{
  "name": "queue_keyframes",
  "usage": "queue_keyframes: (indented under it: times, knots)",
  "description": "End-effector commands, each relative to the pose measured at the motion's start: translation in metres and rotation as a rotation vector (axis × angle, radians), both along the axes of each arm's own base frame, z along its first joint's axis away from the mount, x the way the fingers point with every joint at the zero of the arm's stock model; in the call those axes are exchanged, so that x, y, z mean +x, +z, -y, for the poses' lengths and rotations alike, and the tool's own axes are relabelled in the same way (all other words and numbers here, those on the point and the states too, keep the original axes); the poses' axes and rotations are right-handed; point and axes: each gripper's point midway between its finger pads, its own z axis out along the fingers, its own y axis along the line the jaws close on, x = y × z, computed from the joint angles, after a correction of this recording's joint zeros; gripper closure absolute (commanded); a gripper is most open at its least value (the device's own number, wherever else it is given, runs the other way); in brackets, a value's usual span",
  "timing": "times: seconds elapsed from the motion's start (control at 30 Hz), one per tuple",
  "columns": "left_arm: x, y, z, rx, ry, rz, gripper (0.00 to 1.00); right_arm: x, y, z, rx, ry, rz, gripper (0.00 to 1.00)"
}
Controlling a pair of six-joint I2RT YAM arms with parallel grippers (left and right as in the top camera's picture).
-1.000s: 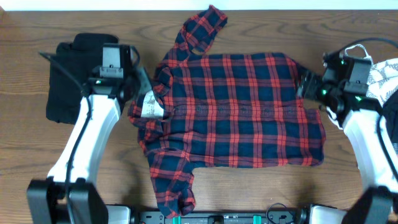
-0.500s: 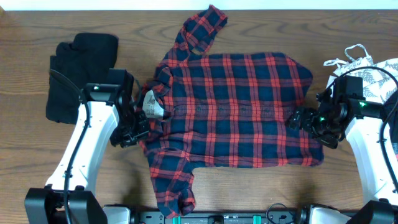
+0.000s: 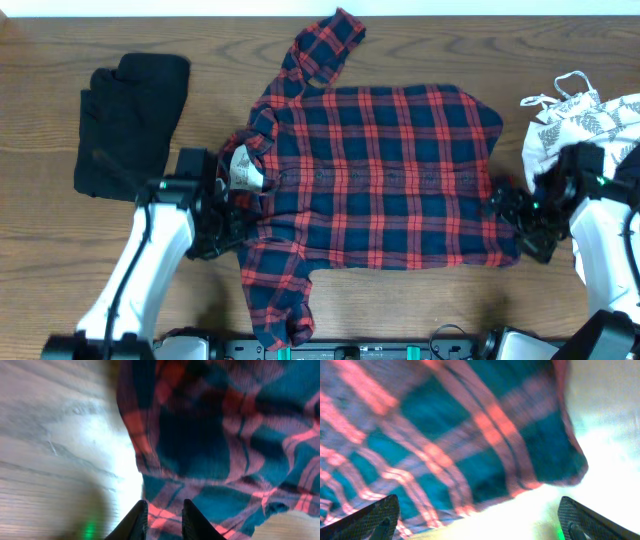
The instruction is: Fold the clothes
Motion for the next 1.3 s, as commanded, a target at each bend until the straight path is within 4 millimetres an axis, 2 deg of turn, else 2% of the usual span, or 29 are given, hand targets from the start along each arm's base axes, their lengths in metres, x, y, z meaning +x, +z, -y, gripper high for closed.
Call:
queue_keyframes:
  times: [0.0, 0.07, 0.2, 0.47, 0.63, 0.77, 0.9, 1.27]
  knots:
    - [-0.003, 0.004, 0.019, -0.117, -0.019, 0.042, 0.75, -0.009, -0.007, -0.008, 0.067, -0.028, 0.016, 0.01]
    - [-0.003, 0.006, 0.028, -0.168, -0.038, 0.059, 0.73, -0.012, -0.011, -0.006, 0.06, -0.05, 0.029, 0.01]
    - [-0.003, 0.005, 0.027, -0.166, -0.045, 0.055, 0.72, -0.017, -0.02, 0.002, 0.054, -0.103, 0.039, 0.01]
    - [-0.008, -0.002, 0.026, -0.161, -0.034, 0.03, 0.72, -0.038, -0.051, 0.028, 0.041, -0.262, 0.031, 0.01]
    - [-0.014, -0.012, 0.022, -0.138, 0.04, -0.005, 0.71, -0.038, -0.051, 0.04, 0.018, -0.296, 0.045, 0.01]
    - [-0.017, -0.02, 0.009, -0.062, 0.122, -0.031, 0.71, -0.035, -0.051, 0.044, -0.004, -0.277, 0.066, 0.01]
    - [-0.01, -0.02, 0.009, -0.061, 0.128, -0.003, 0.68, -0.036, -0.051, 0.043, -0.005, -0.257, 0.065, 0.03]
    - [-0.016, -0.029, -0.004, 0.017, 0.159, -0.045, 0.66, -0.037, -0.051, 0.038, 0.02, -0.253, 0.062, 0.03]
